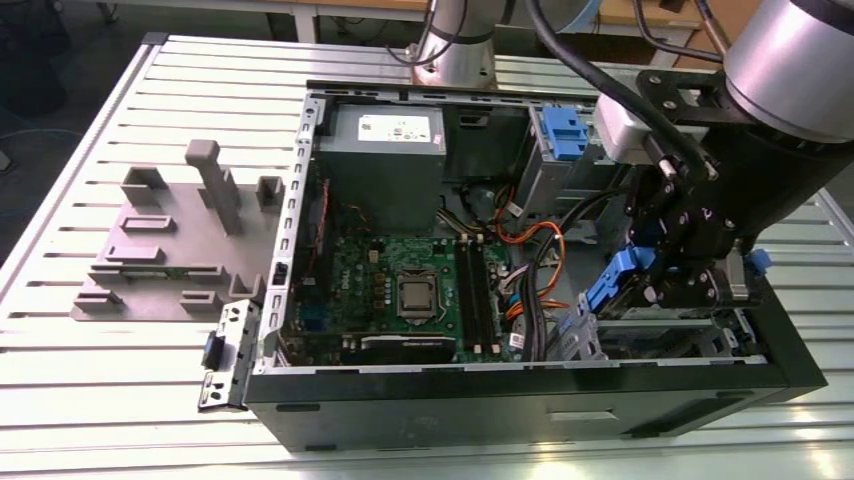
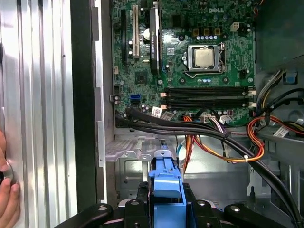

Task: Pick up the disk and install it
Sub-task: 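Insert the disk into the insertion slot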

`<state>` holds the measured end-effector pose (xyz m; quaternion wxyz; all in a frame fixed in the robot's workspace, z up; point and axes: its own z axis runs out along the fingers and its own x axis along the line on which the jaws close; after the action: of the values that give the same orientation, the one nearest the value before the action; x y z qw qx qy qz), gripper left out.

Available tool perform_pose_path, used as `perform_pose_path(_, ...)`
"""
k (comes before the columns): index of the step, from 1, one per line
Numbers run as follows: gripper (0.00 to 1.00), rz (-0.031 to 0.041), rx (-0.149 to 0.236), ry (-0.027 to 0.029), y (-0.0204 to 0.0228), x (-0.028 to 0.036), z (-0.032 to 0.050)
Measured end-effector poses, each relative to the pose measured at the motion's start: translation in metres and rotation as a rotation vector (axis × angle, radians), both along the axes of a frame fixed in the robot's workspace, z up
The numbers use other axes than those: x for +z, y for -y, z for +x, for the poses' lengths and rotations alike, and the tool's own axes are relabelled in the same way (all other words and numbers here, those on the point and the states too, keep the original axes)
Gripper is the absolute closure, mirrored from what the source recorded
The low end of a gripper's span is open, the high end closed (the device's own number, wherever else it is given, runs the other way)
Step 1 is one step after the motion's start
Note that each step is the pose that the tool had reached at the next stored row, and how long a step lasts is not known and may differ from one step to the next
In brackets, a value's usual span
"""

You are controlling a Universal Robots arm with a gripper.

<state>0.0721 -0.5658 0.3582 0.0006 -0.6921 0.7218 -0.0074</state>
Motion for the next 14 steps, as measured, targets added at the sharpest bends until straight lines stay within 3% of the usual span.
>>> perform_pose_path(5, 0.64, -0.0005, 0.0, 0.0, 0.0, -0.0047, 0.0)
perform_pose_path(14, 0.64, -0.0022, 0.0, 0.0, 0.0, -0.0049, 0.0)
